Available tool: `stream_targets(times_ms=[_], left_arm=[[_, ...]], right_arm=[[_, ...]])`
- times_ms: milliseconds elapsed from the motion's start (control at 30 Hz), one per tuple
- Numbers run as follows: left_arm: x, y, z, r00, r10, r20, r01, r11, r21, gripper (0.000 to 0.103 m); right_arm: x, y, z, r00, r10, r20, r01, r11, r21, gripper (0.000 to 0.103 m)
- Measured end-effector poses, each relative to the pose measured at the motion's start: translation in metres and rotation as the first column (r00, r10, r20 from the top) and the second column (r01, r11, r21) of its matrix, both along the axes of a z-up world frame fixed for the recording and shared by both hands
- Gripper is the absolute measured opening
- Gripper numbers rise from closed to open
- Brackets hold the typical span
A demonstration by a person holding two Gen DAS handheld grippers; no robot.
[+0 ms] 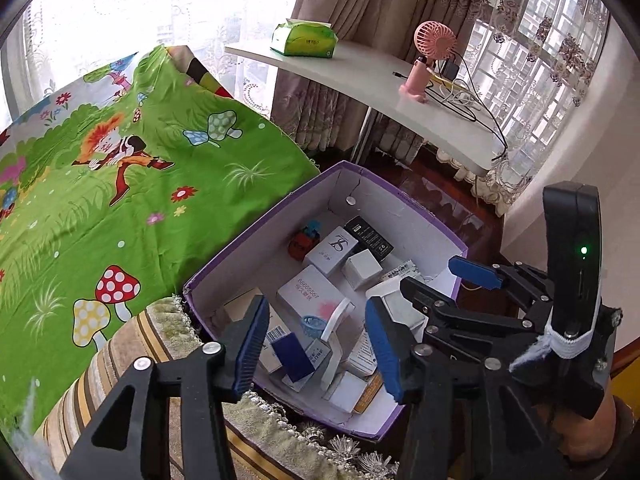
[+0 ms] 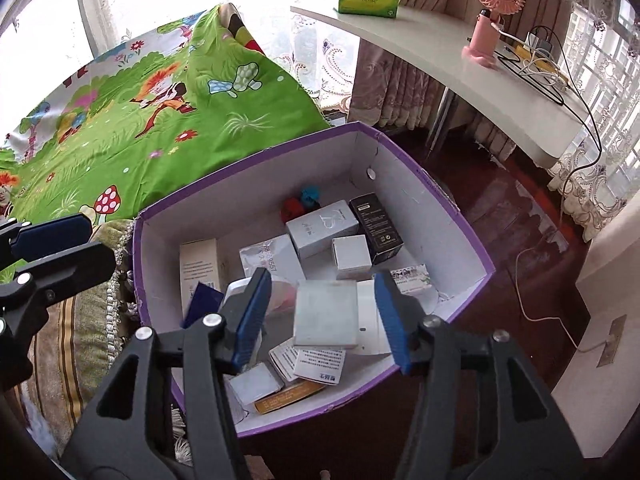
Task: Organize rigid objects
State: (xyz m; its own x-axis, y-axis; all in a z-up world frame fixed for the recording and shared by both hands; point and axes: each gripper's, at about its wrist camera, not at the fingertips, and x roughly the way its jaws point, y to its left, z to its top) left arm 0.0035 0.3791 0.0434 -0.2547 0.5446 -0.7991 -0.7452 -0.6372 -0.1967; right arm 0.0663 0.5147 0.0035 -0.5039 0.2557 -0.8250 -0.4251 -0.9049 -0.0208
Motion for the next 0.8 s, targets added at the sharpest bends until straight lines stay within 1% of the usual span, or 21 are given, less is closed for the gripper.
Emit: stream_targets(times_ms=[33,167,233,267,367,433,600,700,767,800], left_arm=[[0.001,0.0,0.0,1.0,-0.002,0.003,0.002,1.0,0.006,0.064],[0.007,0.001,0.001,1.0,-0.008,0.004,0.008,1.0,-0.002,0.073],[0.011,0.001,0.001,1.0,-0.014,0.003,0.014,1.0,-0.003,0.082],[0.013,0.001,0.002,1.0,-0.02,0.008,0.02,1.0,0.003,0.084],[0.018,0.0,0.004,1.0,-0.025,-0.01,0.025,1.0,0.005,0.09],[0.021,0.002,0.004,0.999,-0.027,-0.023,0.027,1.0,-0.008,0.097],[0.023,0.003,0.001,0.999,-0.049,0.009,0.049,0.999,0.012,0.099],[0.024,0.003,0.003,0.999,-0.039,-0.004,0.039,0.999,-0.002,0.103],[0.026,0.004,0.004,0.999,-0.026,-0.042,0.025,0.999,-0.023,0.103],[0.027,0.004,0.004,0.999,-0.027,-0.044,0.026,0.999,-0.025,0.103]], right_arm=[[0.002,0.0,0.0,1.0,-0.003,0.001,0.003,1.0,0.005,0.065],[0.012,0.001,0.002,1.0,-0.013,0.003,0.013,1.0,0.005,0.065],[0.017,0.001,0.004,1.0,-0.019,0.001,0.019,1.0,0.007,0.065],[0.02,0.001,0.005,1.0,-0.021,0.0,0.021,1.0,0.008,0.065],[0.026,0.002,0.006,1.0,-0.027,0.0,0.027,1.0,0.004,0.065],[0.029,0.002,0.007,1.0,-0.028,-0.004,0.028,1.0,0.002,0.065],[0.037,0.004,0.009,0.999,-0.041,-0.002,0.041,0.999,0.006,0.065],[0.04,0.005,0.008,0.999,-0.045,0.0,0.045,0.999,0.005,0.065],[0.04,0.006,0.008,0.999,-0.046,0.001,0.046,0.999,0.002,0.065],[0.04,0.006,0.008,0.999,-0.047,0.002,0.047,0.999,0.002,0.065]])
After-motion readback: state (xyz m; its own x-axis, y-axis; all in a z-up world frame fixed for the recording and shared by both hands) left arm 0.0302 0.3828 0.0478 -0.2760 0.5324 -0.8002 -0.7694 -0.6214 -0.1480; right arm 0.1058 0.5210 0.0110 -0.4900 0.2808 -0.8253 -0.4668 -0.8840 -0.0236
